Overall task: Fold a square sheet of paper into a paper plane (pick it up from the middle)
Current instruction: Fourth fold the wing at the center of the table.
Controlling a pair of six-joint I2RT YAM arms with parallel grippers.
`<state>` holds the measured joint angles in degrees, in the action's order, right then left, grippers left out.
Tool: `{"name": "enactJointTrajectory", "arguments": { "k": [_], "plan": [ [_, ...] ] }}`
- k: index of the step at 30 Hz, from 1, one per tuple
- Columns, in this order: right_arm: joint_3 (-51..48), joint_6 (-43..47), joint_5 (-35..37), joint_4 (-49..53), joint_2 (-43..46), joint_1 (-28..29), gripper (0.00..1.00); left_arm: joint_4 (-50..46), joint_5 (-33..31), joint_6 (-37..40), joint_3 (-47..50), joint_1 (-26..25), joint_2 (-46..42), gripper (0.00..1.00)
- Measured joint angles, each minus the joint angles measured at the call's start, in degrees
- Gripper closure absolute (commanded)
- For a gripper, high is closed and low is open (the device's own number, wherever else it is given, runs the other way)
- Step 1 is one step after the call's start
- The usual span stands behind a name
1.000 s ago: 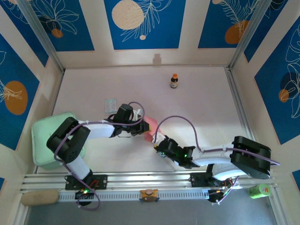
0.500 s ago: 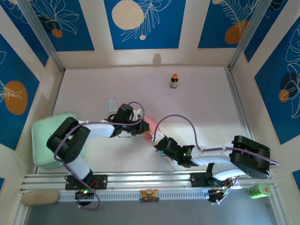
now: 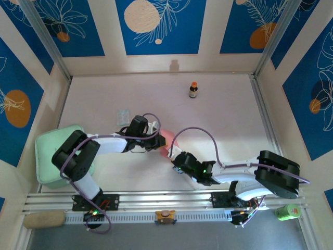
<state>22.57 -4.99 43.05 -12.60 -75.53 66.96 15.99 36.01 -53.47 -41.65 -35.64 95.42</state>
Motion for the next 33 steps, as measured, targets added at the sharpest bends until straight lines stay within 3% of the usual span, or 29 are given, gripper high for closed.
{"name": "enactJointTrajectory", "arguments": {
  "k": [9,14,26,33],
  "plan": [
    [1.11,-1.46,-0.22,0.66,-1.33,-0.24,0.87,-0.59,0.00,0.02,-0.09,0.02,0.00,0.99],
    [1.49,-2.38,-0.35,1.18,-1.64,-0.24,0.90,-0.59,0.00,0.00,-0.09,0.02,0.00,0.92],
    [1.75,-6.71,-1.51,1.18,-4.20,-0.24,0.95,-3.08,-1.20,2.29,-0.09,0.02,-1.33,0.48],
    [1.75,-9.94,-1.92,-0.31,-6.56,-0.22,0.95,-11.08,-6.67,6.16,-0.20,0.02,-8.96,0.34]
  ]
}}
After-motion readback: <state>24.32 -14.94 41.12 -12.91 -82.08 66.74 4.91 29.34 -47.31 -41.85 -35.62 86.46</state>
